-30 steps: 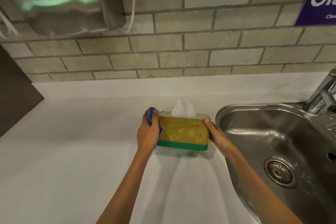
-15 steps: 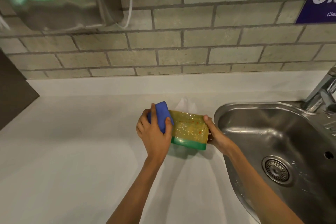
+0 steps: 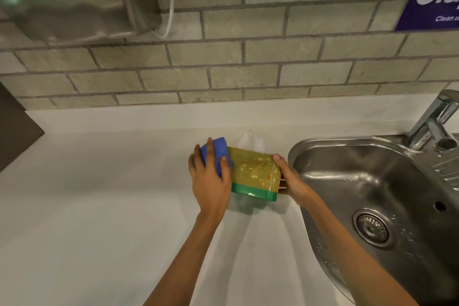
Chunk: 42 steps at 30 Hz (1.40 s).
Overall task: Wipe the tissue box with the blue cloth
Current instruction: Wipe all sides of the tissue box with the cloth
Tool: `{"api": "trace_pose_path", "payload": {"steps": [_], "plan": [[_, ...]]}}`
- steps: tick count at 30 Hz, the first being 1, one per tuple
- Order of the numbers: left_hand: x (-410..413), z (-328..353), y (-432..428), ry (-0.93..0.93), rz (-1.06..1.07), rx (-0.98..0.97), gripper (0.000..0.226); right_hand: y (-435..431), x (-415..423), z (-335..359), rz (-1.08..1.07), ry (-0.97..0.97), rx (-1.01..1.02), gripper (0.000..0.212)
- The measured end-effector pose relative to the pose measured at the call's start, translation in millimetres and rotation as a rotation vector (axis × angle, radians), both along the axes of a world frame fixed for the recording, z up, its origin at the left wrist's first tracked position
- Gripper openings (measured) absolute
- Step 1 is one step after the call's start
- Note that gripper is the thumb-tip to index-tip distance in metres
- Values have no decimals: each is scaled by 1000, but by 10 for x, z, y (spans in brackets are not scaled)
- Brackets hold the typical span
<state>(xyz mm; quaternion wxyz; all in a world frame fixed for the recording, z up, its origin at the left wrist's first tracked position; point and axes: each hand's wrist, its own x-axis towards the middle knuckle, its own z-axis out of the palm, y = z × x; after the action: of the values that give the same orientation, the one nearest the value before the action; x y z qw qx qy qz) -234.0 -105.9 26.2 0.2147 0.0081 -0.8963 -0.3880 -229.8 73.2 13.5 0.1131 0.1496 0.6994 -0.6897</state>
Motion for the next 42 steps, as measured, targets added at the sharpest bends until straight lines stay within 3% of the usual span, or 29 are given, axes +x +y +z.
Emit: {"api": "trace_pose_path", "payload": {"steps": [4,7,10,12,16,19,23,28,31,36,42], "plan": [[134,-63,81,90,-87,-276,54,27,-7,-12,-34,-8,-3,94],[212,-209,-83,130,-140,-220,54,35,8,-3,-41,-10,-4,100],[94,-115,-44,32,-25,-59,53,0,24,20,-44,2,-9,106],[81,-3,112,27,-4,-127,51,-22,18,28,-48,6,-8,107],[241,-109,171,177,-162,-373,53,-18,5,37,-58,-10,-10,111],[274,-257,-14,204,-192,-315,51,-10,16,45,-61,-21,-12,109],[117,-50,117,53,-27,-146,55,-39,31,50,-67,-18,-18,112],[272,-108,302,195,-207,-345,54,-23,23,46,-81,-10,-36,113],[294,-299,47,226,-257,-294,55,-34,46,53,-78,-4,-48,109],[120,-68,246,54,-40,-129,51,-129,29,67,-88,16,-31,108],[357,-313,113,213,-270,-258,58,-116,29,21,-130,26,-71,89]]}}
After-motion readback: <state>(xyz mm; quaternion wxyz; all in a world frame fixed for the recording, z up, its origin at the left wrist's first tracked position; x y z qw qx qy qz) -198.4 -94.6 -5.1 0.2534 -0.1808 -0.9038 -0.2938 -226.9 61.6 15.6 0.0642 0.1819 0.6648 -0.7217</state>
